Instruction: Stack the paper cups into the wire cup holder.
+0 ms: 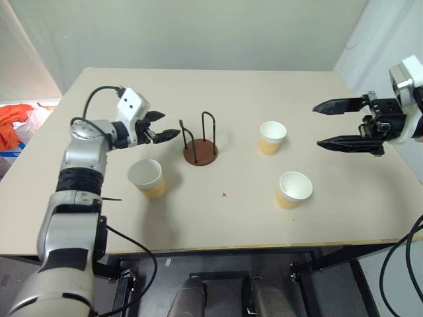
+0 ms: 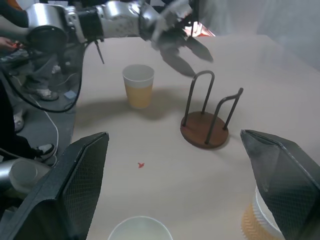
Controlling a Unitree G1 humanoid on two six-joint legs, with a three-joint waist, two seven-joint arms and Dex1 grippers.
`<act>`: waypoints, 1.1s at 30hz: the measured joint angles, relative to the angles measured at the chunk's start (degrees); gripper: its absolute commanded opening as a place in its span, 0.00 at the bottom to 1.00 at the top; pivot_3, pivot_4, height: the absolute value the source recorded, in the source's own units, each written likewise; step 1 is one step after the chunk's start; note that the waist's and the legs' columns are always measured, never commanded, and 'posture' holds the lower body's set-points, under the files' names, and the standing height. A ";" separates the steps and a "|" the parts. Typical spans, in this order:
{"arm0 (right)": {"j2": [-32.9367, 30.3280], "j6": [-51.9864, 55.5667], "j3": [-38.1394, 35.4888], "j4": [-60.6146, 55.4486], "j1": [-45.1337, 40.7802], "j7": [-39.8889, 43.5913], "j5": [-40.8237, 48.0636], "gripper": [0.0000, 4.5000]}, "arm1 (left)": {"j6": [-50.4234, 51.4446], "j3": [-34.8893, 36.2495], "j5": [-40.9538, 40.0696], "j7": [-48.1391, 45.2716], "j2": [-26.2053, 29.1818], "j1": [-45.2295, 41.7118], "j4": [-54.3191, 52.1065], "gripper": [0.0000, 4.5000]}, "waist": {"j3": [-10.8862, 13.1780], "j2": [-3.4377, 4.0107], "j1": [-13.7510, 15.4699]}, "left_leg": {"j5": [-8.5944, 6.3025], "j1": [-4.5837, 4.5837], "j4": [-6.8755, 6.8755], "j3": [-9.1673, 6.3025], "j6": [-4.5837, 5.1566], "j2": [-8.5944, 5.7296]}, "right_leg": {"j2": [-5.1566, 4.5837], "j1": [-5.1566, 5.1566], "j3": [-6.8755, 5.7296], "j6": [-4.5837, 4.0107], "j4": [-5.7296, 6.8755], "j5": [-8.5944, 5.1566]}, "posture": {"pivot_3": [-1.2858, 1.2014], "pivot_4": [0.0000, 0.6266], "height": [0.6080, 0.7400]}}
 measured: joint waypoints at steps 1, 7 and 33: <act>-0.08 0.39 -0.49 -0.65 0.55 -0.31 0.23 1.00 | -0.64 0.00 0.30 0.33 -0.99 -1.18 2.33 0.88 | 0.00 0.00 0.05 | 0.01 -0.04 0.00 -0.01 0.02 -0.01 | 0.00 0.01 0.00 0.08 -0.09 0.05 | 0.52 0.24 1.00; -1.42 1.89 -2.21 -3.37 2.66 -1.96 0.93 1.00 | -4.94 -0.35 3.19 2.64 -4.82 -7.47 12.31 0.88 | 0.00 0.00 0.33 | 0.01 -0.34 0.16 0.03 0.22 -0.11 | -0.02 0.03 0.05 0.53 -0.56 0.32 | 0.52 0.24 1.00; -2.18 2.63 -4.40 -5.81 5.02 -5.65 1.97 1.00 | -6.13 0.52 4.66 -5.61 -7.52 -10.66 15.51 0.01 | 0.00 0.00 0.65 | 0.01 -0.60 1.10 0.24 0.58 -0.23 | 0.07 0.20 0.22 0.67 -0.61 0.23 | 0.52 0.24 1.00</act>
